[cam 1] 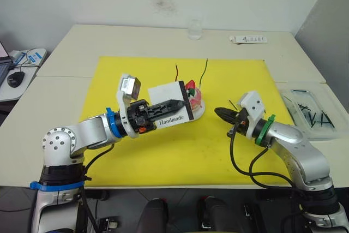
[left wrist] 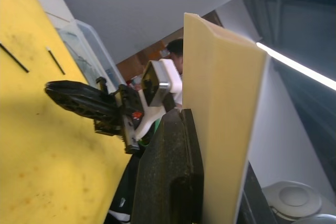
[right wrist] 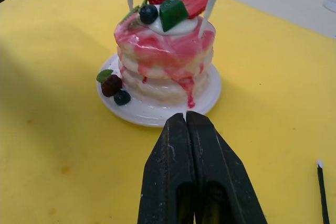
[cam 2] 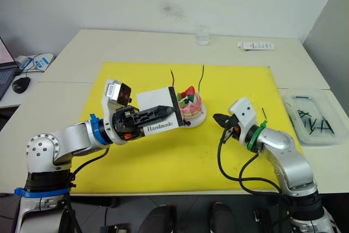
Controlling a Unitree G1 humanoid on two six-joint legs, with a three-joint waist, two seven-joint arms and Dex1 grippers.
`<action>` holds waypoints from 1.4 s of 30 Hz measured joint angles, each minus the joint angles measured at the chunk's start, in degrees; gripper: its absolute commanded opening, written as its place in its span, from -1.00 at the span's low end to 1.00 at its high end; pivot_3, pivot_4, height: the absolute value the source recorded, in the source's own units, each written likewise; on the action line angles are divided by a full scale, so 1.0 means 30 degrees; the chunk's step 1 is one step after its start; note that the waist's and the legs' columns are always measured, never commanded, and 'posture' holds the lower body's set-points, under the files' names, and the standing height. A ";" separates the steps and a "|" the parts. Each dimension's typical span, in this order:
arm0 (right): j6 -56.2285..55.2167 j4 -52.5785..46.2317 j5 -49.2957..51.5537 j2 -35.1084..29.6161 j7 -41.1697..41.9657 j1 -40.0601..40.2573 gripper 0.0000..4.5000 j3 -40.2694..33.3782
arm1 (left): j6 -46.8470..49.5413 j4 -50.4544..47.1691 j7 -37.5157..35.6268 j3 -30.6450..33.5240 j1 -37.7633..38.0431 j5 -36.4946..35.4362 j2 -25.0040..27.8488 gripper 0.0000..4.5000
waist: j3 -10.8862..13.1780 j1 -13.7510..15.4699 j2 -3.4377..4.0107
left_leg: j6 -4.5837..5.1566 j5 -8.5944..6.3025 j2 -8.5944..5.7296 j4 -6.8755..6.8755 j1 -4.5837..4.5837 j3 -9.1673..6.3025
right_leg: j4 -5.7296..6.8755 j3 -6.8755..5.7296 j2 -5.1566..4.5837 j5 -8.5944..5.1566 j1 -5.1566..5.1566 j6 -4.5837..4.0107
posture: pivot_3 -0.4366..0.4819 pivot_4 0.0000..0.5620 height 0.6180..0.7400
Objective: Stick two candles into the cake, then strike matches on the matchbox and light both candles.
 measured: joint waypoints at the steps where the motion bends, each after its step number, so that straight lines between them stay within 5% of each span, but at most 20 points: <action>1: 0.0008 -0.0001 0.0005 -0.0005 -0.0027 0.0029 -1.00 -0.0001 | -0.0040 -0.0007 -0.0106 -0.0215 0.0240 0.0002 -0.0010 -1.00 | 0.0000 -0.0002 0.0000 | 0.0000 0.0000 0.0003 0.0001 0.0000 0.0000 | 0.0000 0.0002 0.0004 0.0000 0.0000 0.0000 | -0.05 -0.47 1.00; 25: 0.0165 -0.0346 0.0980 -0.0754 0.0053 0.0040 -1.00 -0.0141 | -0.0434 -0.0649 -0.1085 -0.1928 0.1201 0.0009 0.0421 -1.00 | 0.0000 0.0004 0.0000 | 0.0002 0.0000 0.0005 0.0005 -0.0013 -0.0007 | 0.0004 -0.0003 0.0020 0.0001 -0.0010 0.0002 | -0.05 -0.47 1.00; 33: 0.0482 -0.0602 0.1299 -0.1073 0.0244 0.0728 -1.00 0.0186 | -0.1341 -0.0276 0.4387 -0.5026 0.2312 0.0779 0.0786 -1.00 | 0.0002 0.0008 -0.0003 | 0.0003 -0.0001 0.0012 0.0005 -0.0016 -0.0004 | 0.0006 0.0007 0.0007 0.0002 -0.0015 0.0003 | -0.05 -0.47 1.00; 42: 0.0820 -0.1017 0.2092 -0.1433 0.1330 0.0750 -1.00 0.0929 | -0.1197 -0.0611 0.4908 -0.5206 0.2237 0.0228 0.1328 -1.00 | 0.0001 0.0001 -0.0002 | 0.0003 -0.0001 0.0013 0.0006 -0.0015 -0.0008 | 0.0014 -0.0001 0.0019 0.0001 -0.0023 0.0001 | -0.05 -0.47 1.00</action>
